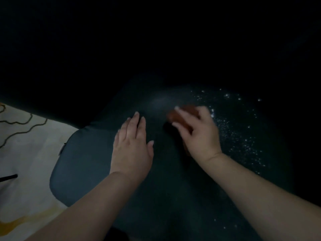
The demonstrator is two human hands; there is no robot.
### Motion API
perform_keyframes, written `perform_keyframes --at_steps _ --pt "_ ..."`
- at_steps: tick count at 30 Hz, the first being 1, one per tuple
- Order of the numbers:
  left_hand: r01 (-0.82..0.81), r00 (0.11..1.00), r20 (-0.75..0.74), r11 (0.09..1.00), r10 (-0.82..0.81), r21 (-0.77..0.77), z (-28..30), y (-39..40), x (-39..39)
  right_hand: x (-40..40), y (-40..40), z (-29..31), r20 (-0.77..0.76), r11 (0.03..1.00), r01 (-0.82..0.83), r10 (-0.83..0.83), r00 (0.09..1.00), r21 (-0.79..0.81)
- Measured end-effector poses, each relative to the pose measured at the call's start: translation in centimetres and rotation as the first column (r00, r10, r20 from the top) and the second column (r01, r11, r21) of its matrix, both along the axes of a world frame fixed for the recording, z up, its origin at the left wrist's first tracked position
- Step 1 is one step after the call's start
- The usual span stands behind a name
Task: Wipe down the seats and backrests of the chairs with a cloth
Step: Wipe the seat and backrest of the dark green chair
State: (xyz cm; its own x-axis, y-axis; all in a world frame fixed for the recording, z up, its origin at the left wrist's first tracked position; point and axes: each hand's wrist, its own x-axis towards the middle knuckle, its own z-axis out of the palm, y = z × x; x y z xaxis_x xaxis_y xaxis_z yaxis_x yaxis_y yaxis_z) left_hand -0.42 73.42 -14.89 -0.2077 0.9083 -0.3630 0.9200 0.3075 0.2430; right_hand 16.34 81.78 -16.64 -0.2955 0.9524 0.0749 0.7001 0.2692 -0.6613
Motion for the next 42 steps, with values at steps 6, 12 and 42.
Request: perform_keyframes --at_steps 6,12,42 --pt "0.045 0.999 0.016 0.998 -0.046 0.035 0.6 2.7 1.4 4.2 10.7 0.6 -0.03 0.961 0.277 -0.277 0.96 0.001" --pt "0.02 0.999 0.033 0.994 -0.024 0.109 -0.5 4.8 2.6 4.1 11.5 -2.5 0.264 0.991 0.132 -0.136 0.955 0.032" --pt "0.02 1.0 0.01 0.988 -0.022 0.153 -1.0 5.8 0.7 -3.2 12.7 -1.9 0.237 0.987 -0.156 0.16 0.958 -0.038"
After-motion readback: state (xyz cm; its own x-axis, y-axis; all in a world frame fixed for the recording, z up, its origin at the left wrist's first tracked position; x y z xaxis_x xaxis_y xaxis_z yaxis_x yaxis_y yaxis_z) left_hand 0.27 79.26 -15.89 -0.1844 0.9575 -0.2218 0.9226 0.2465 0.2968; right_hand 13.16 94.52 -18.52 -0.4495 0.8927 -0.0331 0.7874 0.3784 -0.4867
